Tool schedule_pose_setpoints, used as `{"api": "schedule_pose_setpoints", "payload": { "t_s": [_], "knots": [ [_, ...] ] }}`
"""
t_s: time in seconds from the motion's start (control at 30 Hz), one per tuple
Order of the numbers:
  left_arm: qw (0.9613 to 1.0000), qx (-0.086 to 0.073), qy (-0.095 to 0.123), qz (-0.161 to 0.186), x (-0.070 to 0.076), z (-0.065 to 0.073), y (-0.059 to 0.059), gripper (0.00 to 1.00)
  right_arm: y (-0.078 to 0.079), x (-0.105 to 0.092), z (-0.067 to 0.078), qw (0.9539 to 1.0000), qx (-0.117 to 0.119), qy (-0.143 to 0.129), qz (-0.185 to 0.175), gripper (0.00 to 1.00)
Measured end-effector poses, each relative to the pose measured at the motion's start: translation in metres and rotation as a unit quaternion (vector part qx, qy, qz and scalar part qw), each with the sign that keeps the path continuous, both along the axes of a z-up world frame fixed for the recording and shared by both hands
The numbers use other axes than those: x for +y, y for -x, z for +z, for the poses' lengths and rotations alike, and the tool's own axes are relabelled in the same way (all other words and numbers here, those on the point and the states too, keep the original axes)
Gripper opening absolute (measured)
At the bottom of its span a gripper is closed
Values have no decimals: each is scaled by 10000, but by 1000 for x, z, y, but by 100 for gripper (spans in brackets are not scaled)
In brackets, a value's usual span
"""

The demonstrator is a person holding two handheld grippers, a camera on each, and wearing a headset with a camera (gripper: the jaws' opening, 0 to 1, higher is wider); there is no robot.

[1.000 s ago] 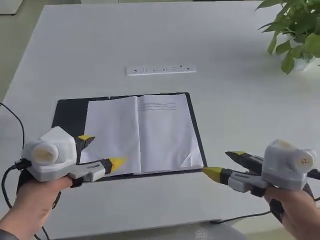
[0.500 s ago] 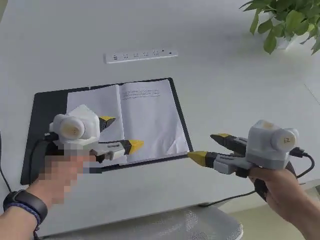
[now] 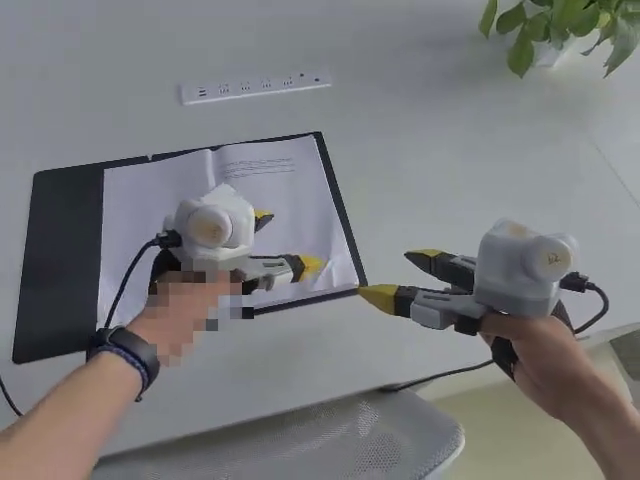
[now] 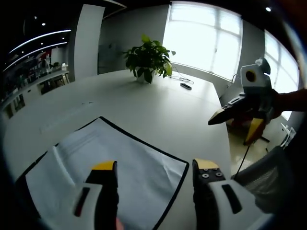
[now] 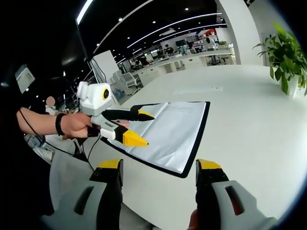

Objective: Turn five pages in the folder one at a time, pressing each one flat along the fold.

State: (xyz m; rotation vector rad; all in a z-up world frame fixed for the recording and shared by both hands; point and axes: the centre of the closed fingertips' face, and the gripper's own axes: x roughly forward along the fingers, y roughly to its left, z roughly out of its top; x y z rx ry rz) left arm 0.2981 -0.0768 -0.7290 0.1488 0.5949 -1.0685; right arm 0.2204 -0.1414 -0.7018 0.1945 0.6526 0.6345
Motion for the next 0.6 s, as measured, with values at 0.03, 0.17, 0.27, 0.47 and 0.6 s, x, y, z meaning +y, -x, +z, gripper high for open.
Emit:
{"api": "schedule_pose_setpoints", "payload": {
  "t_s": [0.03, 0.17, 0.27, 0.47, 0.6],
  "knots": [
    [10000, -2, -17, -16, -4, -3, 0, 62, 0, 0, 0, 10000, 13, -5, -7, 60],
    [9999, 20, -125, -51, -17, -19, 0, 62, 2, -2, -2, 10000, 59, -37, -36, 60],
    [9996, 47, -257, -52, -23, -34, -1, 61, 4, -4, -4, 9999, 84, -50, -55, 59],
    [9987, 101, -490, 25, -29, -58, 0, 63, 5, -9, -6, 9998, 143, -106, -97, 59],
    [9984, 39, -570, 31, -34, -65, 1, 66, 5, -10, -8, 9997, 178, -139, -83, 59]
  ]
}}
